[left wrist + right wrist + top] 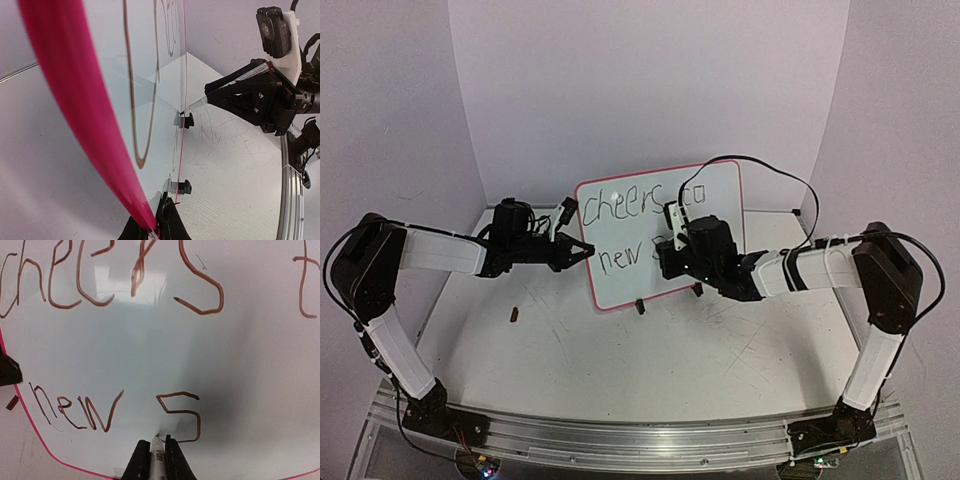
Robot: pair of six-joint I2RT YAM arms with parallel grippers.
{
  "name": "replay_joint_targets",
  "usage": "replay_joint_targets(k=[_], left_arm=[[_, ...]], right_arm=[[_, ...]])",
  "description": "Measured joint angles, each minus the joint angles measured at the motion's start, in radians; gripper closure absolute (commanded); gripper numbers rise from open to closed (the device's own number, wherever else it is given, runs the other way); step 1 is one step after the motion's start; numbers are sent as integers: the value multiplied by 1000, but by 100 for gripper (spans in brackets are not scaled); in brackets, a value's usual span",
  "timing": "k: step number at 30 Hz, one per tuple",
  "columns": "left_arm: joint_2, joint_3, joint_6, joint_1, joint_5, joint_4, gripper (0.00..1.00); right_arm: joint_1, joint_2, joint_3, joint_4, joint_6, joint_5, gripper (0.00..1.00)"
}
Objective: Write a sentence on the whiteboard
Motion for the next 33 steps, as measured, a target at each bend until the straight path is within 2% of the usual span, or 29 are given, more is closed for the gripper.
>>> replay_joint_targets(k=[7, 12, 33], left_arm=[[0, 1, 4, 0, 5, 1, 100], [0, 1, 4, 0, 6, 1, 100], [0, 5, 6, -1, 6, -3, 100]], right_arm=[[-2, -66, -16, 0, 2, 26, 100], [-53, -129, -29, 9, -9, 33, 100], [-81, -68, 43, 9, -69, 25, 100]])
